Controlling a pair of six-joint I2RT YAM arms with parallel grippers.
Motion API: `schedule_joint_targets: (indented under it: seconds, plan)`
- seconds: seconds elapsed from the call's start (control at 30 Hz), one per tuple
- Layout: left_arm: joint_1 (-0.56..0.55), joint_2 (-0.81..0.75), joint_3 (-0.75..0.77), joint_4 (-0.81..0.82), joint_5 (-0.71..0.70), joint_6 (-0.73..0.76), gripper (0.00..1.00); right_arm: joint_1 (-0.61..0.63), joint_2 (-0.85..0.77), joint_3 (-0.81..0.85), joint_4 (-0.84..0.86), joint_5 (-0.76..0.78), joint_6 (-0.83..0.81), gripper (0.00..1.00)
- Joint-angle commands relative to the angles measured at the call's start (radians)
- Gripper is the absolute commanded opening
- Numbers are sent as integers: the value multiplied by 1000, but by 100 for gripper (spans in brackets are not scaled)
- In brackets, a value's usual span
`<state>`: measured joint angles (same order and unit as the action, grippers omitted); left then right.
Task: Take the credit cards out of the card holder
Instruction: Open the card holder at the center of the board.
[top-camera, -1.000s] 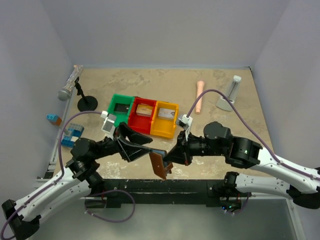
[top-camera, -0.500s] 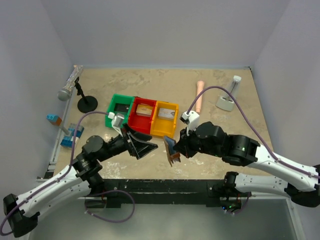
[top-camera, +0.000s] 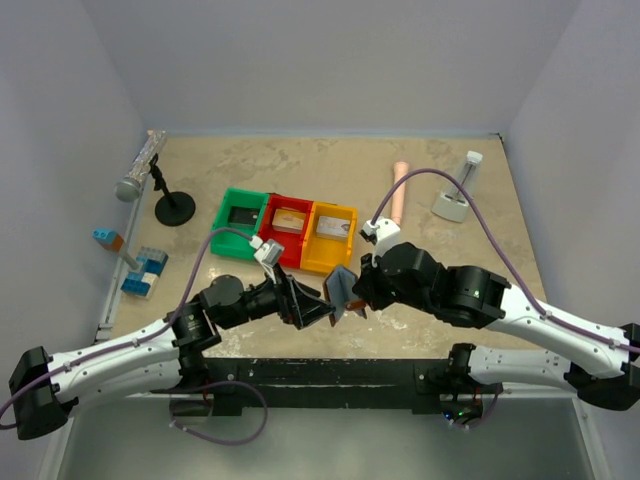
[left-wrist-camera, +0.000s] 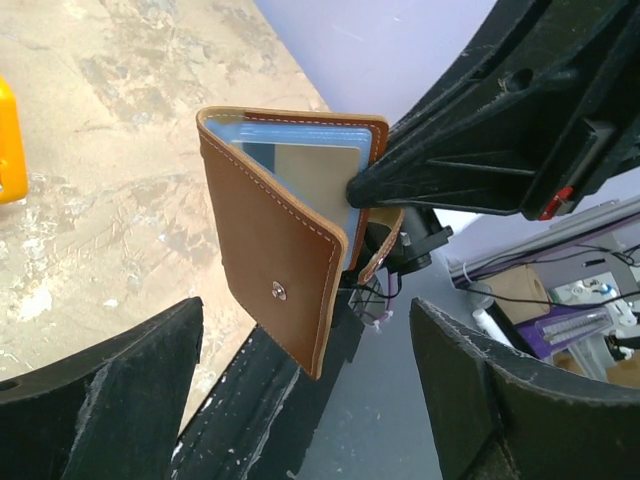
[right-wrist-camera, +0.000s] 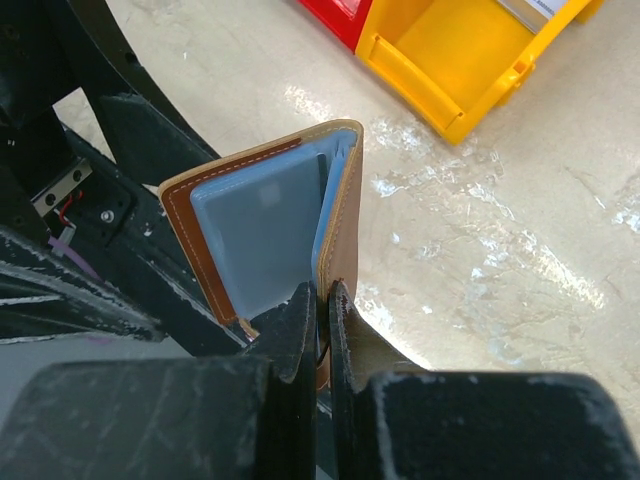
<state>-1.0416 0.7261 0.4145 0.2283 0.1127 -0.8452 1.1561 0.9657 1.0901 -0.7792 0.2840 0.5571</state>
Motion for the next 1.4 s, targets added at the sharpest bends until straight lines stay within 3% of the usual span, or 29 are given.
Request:
schedule_joint_targets:
  seconds: [0.0, 0.2, 0.4, 0.73, 1.17, 1.23, 1.37]
  plan:
    - [-11, 1, 53, 13, -77, 17, 85, -3, -18, 47, 24, 20, 21, 0]
    - [-12, -2, 52, 17, -88, 20, 74, -3, -27, 34, 35, 0, 30, 0]
    - [-14, 27, 78, 23, -56, 35, 54, -3, -32, 24, 50, -22, 46, 0]
    - [-32, 53, 113, -17, -70, 57, 53, -3, -39, 10, 70, -58, 67, 0]
    - [-35, 16, 142, -124, -90, 135, 1, -3, -79, -9, 93, -126, 52, 0]
    - [-35, 4, 155, -150, -93, 150, 0, -4, -85, -10, 95, -144, 52, 0]
    - [-35, -31, 182, -227, -100, 176, 0, -3, -123, -29, 100, -195, 49, 30]
